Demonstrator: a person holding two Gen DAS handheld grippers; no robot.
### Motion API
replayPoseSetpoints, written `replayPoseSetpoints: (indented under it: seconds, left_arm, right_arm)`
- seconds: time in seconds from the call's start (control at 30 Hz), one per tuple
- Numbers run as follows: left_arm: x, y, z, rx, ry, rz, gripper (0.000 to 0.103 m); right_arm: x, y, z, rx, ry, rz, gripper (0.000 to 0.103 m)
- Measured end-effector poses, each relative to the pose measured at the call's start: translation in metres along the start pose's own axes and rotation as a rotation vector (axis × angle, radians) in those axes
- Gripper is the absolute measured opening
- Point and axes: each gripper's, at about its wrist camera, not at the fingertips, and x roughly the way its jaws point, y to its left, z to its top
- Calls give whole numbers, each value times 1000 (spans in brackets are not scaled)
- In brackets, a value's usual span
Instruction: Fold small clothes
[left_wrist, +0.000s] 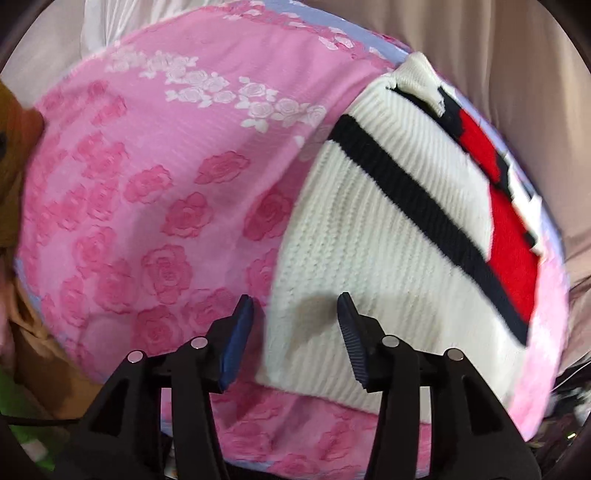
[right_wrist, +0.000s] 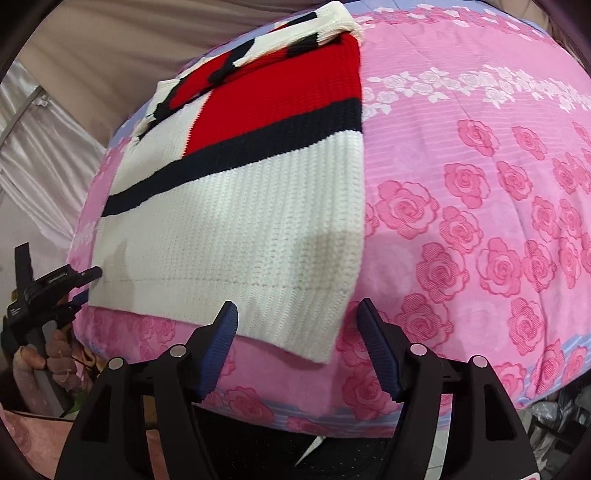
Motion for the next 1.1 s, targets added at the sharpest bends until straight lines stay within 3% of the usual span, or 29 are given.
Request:
replayPoseSetpoints:
  seconds: [0.03, 0.1, 0.13, 0.23, 0.43, 0.67, 0.8, 0.9, 1.0, 1.1]
  left_arm:
    - [1, 1, 2, -16, 10, -25, 39]
    - [4, 1, 7, -25, 19, -36, 25]
    - [5, 2, 9, -31, 33, -69, 11]
    - [-10, 9, 14, -113, 45, -143, 9]
    - [-59, -5, -11, -18, 70, -190, 9]
    - [-73, -3, -67, 45, 227, -150, 9]
    - [-95, 1, -78, 61, 262, -124, 9]
    - [-117, -4, -85, 87, 272, -115, 9]
    - [-145, -23, -78, 125, 187, -126, 9]
    - [-159, -41, -47, 123, 68, -188, 9]
  right_arm:
    - [3, -1, 1, 12, 14, 7, 25]
    - [6, -5, 4, 57, 28, 34, 7]
    - [2, -9, 7, 85, 17, 53, 7]
    - [-26, -10, 12, 76, -40, 52, 6]
    - [-74, -7, 8, 32, -78, 3, 6]
    - [-97, -9, -27, -39, 41, -48, 6]
    - [-109, -7, -54, -87, 137, -30, 6]
    - [-125, 2, -56, -101, 157, 5, 6]
    - [-143, 8, -38, -85, 89, 35, 6]
    - [-157, 8, 1, -22, -73, 73, 6]
